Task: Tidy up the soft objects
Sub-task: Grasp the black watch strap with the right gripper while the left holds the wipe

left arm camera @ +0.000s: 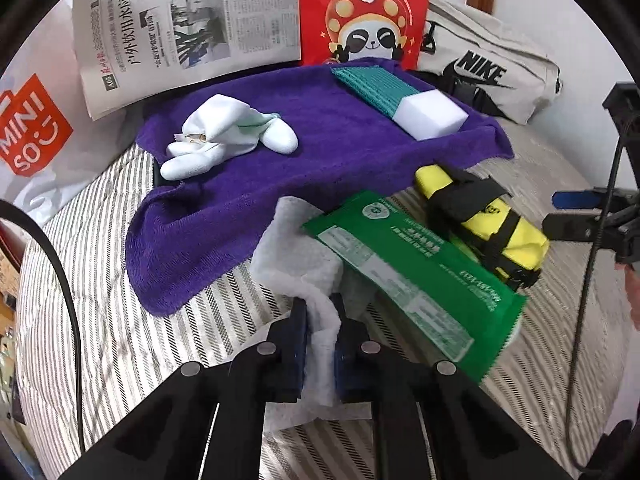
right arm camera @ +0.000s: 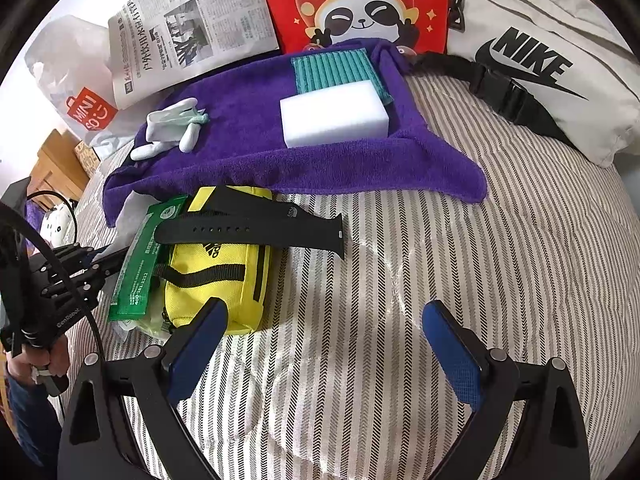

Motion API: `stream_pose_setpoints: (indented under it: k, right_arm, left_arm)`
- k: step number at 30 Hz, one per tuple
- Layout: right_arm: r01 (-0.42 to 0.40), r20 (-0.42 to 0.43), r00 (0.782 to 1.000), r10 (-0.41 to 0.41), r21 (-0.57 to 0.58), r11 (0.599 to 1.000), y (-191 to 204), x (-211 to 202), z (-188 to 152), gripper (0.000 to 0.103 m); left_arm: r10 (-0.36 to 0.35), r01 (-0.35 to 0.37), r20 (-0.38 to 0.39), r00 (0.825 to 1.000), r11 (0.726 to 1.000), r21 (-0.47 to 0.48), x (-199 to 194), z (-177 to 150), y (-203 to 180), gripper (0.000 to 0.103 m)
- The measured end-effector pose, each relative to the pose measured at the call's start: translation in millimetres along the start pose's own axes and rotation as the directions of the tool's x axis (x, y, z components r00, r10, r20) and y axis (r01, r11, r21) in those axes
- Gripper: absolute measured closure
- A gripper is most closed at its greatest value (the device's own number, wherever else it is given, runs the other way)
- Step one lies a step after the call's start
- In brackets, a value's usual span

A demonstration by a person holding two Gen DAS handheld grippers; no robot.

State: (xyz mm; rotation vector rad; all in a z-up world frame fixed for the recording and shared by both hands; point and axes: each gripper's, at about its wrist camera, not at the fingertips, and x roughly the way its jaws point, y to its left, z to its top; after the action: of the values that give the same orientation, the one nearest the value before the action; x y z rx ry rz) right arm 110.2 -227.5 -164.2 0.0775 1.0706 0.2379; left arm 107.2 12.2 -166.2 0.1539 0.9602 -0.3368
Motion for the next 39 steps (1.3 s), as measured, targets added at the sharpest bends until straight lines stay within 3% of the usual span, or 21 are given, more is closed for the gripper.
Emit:
stream_pose_setpoints:
  k: [6,11,19,25,26,28,31,34,39]
  right_arm:
    - [-0.014,0.013,1.0,0.014,0.001,1.0,0,-4,0,0.006]
    - [-0.04,0.047,0.998,0.042,-0.052,0.998,10,-11,8,0.006]
    - [0.008,0.026,1.0,-0.003,-0.194,0.981,38,21,28,0.006]
    - [-0.049,0.003,0.999,0.052,-0.229,0.972,46,46,39,0.01]
    - [-0.053,0.003,0.998,0.056,-0.234,0.971,48,47,40,0.013]
    - [-0.094,0.004,0.995,0.098,-0.248,0.964,51,45,40,0.046]
    - [-0.097,0.008,0.995,0.102,-0.26,0.961,54,37,39,0.068]
    - [-0.082,0.006,0.996,0.087,-0.279,0.957,52,29,35,0.084]
    - [-0.108,-0.008,0.994,0.11,-0.297,0.949,51,19,27,0.09]
  left_arm:
    - [-0.049,0.047,-0.03,0.998,0.996,-0.078,6,5,9,0.094]
    - [-0.009,0.005,-0.043,0.999,0.996,-0.09,-1,4,16,0.094]
    - [-0.013,0.005,-0.058,0.998,0.991,-0.131,3,-2,25,0.094]
    - [-0.001,-0.006,-0.059,0.998,0.994,-0.108,2,-2,20,0.093]
    - [-0.003,-0.004,-0.06,0.998,0.994,-0.11,2,-2,20,0.093]
    - [-0.007,0.0,-0.057,0.998,0.994,-0.108,2,-2,20,0.093]
    - [-0.01,0.004,-0.056,0.998,0.994,-0.108,2,-2,20,0.093]
    - [-0.01,0.003,-0.057,0.998,0.994,-0.113,2,-2,20,0.093]
    - [-0.003,-0.003,-0.054,0.999,0.994,-0.112,1,-3,19,0.093]
